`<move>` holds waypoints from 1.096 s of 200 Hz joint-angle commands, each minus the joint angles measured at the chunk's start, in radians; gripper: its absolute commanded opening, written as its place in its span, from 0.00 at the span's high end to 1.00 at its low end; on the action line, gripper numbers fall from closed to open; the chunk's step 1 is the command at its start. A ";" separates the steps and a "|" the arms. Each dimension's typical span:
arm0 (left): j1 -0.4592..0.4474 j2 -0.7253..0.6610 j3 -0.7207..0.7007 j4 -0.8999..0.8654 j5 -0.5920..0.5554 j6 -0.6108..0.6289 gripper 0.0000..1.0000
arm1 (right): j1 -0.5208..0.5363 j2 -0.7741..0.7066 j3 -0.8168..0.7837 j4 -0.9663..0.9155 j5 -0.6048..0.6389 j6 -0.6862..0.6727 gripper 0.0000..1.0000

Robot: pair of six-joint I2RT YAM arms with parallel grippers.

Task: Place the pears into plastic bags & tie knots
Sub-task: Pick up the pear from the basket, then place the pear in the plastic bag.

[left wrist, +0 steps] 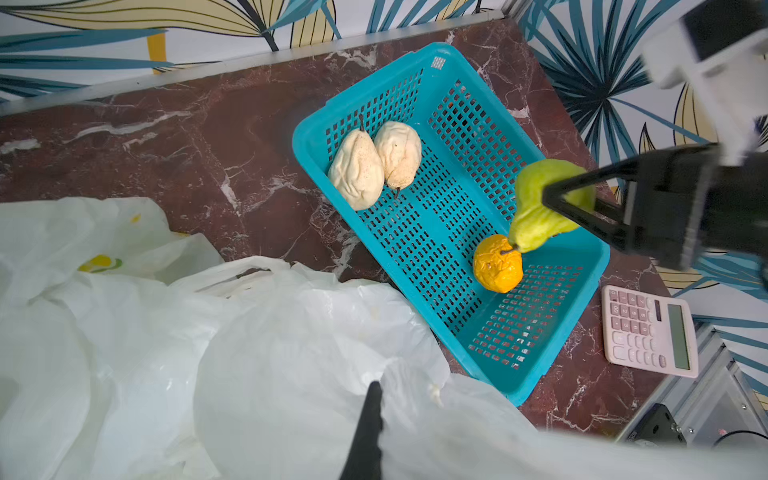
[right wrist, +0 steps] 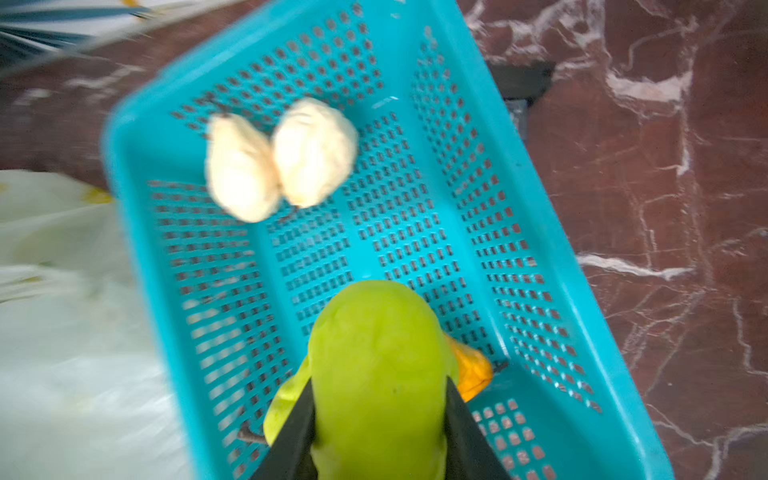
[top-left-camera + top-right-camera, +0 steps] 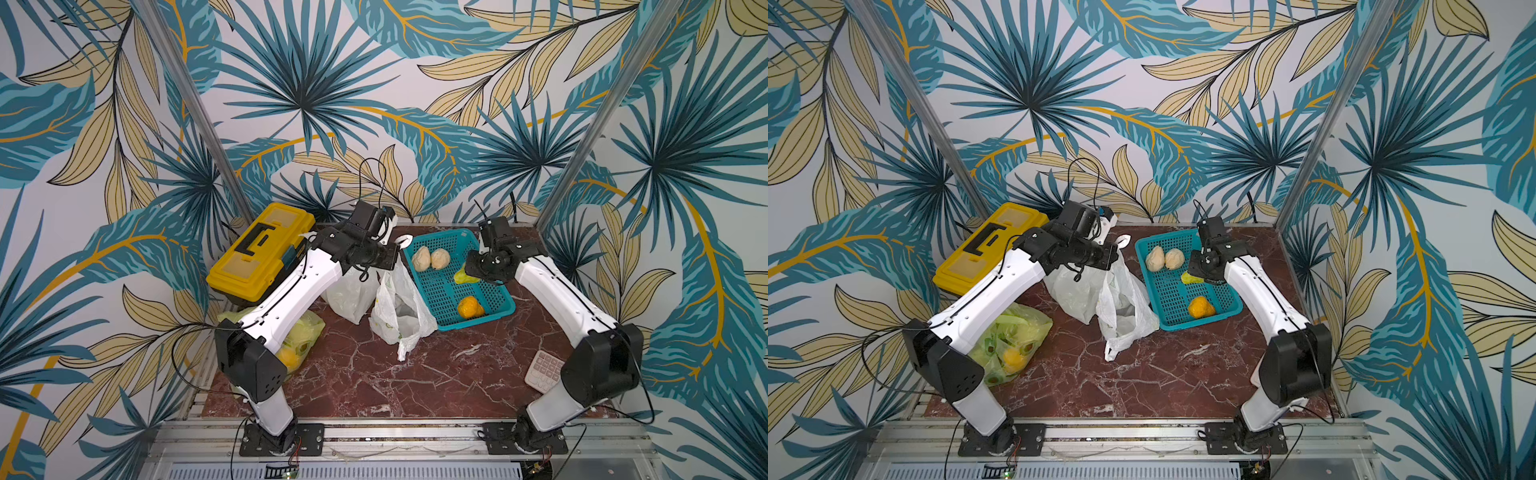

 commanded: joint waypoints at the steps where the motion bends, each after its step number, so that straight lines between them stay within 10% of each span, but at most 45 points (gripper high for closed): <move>1: 0.008 0.021 0.042 -0.004 0.022 0.005 1.00 | 0.066 -0.088 -0.024 -0.015 -0.123 0.035 0.83; 92: 0.024 0.035 0.065 -0.005 0.066 -0.029 1.00 | 0.370 -0.185 -0.124 0.401 -0.465 0.392 0.85; 160: 0.004 -0.148 -0.057 -0.110 0.112 -0.093 1.00 | 0.370 -0.047 -0.112 0.132 0.196 0.047 0.87; 219: -0.071 -0.291 -0.097 -0.138 0.049 -0.224 1.00 | 0.370 0.043 -0.016 0.187 -0.059 0.005 0.87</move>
